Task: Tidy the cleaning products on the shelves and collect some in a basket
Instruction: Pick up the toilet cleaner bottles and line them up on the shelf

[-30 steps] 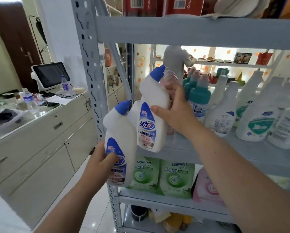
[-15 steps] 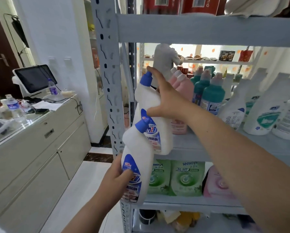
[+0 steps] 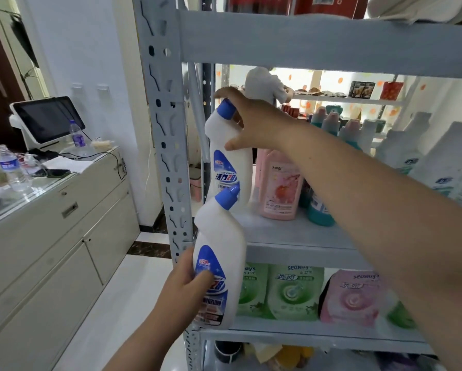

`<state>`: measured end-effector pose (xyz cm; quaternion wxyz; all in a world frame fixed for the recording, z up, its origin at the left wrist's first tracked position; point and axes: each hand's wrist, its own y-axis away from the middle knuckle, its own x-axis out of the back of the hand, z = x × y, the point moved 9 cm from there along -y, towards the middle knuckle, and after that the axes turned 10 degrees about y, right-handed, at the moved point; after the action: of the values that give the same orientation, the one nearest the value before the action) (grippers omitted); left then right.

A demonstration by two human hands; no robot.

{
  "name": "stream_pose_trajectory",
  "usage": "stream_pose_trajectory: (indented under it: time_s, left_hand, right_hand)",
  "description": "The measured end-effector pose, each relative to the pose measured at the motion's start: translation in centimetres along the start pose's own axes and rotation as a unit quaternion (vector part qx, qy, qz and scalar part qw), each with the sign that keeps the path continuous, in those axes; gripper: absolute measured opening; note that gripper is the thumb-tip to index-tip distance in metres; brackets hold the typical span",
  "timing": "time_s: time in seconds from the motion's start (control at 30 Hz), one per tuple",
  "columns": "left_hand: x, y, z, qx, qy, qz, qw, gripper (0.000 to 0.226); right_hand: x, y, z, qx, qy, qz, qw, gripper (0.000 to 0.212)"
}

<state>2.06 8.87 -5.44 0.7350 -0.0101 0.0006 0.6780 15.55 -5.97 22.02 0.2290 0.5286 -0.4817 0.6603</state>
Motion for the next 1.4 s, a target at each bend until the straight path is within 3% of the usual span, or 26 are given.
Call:
stream_pose_trajectory:
  time_s: [0.13, 0.47, 0.7, 0.93, 1.23, 1.4]
  left_hand:
    - [-0.4, -0.6, 0.4, 0.003, 0.010, 0.011, 1.000, 0.031]
    - [-1.8, -2.0, 2.3, -0.016, 0.013, -0.006, 1.000, 0.021]
    - [-2.0, -3.0, 3.2, -0.016, 0.026, -0.012, 0.999, 0.034]
    - [-1.9, -3.4, 3.4, -0.017, 0.027, -0.012, 0.999, 0.023]
    - [-1.6, -3.4, 3.3, -0.007, 0.041, -0.005, 0.999, 0.020]
    - [-1.2, -3.4, 3.1, -0.002, 0.029, 0.002, 1.000, 0.018]
  right_hand:
    - [-1.0, -2.2, 1.2, -0.001, 0.071, -0.043, 0.997, 0.076]
    - [-2.5, -4.9, 3.4, -0.047, 0.173, -0.067, 0.982, 0.084]
    - [-2.7, -5.5, 4.2, -0.083, 0.225, -0.070, 0.968, 0.082]
    - [-3.0, -5.4, 4.3, -0.059, 0.271, -0.057, 0.959, 0.084]
    - [-3.4, -5.1, 3.4, -0.014, 0.286, -0.050, 0.957, 0.069]
    - [-3.5, -4.5, 3.5, -0.019, 0.305, -0.050, 0.951, 0.078]
